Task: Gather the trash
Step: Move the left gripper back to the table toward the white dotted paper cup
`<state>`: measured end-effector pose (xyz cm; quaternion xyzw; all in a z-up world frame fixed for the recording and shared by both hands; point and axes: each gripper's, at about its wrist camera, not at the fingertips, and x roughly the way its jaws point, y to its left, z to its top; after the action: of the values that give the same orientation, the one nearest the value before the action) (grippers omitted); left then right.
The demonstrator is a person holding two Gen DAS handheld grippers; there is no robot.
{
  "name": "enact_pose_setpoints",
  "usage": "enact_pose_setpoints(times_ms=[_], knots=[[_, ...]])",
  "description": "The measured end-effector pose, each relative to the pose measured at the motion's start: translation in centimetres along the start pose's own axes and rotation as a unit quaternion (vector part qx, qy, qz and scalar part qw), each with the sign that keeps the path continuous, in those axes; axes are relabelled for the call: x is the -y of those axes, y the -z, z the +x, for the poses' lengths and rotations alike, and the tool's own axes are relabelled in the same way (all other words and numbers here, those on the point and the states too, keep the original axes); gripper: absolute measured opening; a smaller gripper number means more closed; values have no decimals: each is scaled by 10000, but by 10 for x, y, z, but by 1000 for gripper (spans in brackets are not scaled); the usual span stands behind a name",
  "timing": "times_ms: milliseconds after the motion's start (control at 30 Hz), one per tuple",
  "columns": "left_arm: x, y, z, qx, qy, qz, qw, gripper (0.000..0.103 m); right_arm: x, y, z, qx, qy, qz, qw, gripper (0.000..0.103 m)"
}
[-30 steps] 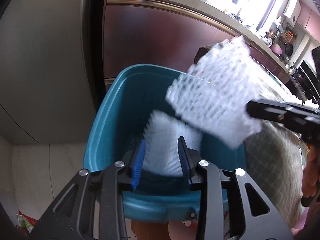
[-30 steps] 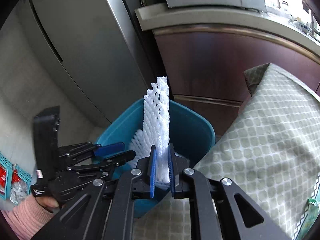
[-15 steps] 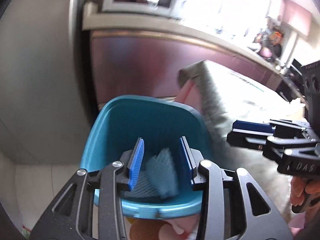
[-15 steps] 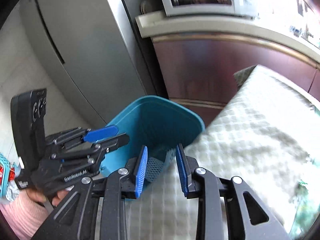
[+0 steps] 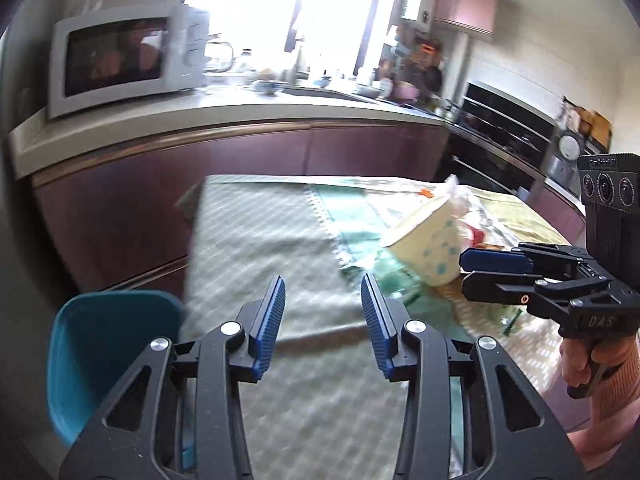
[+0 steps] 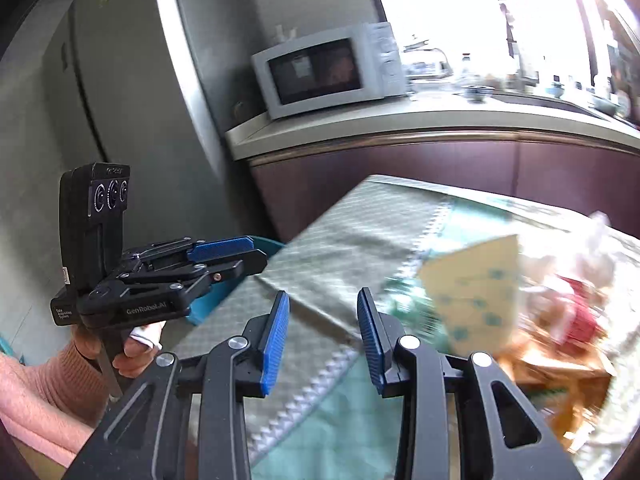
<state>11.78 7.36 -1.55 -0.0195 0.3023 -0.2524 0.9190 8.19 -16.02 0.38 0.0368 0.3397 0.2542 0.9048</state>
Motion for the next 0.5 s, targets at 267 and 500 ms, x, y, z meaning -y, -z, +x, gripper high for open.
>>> enact_pose_setpoints(times_ms=[267,500], knots=[[67,-20,44,-134,499,438,9977,39,71,7,-34,305,674,715,9947,34],[91,-40,79,-234,618,661,9956,39,131,10,-33,364,1362,1334,9810,40]])
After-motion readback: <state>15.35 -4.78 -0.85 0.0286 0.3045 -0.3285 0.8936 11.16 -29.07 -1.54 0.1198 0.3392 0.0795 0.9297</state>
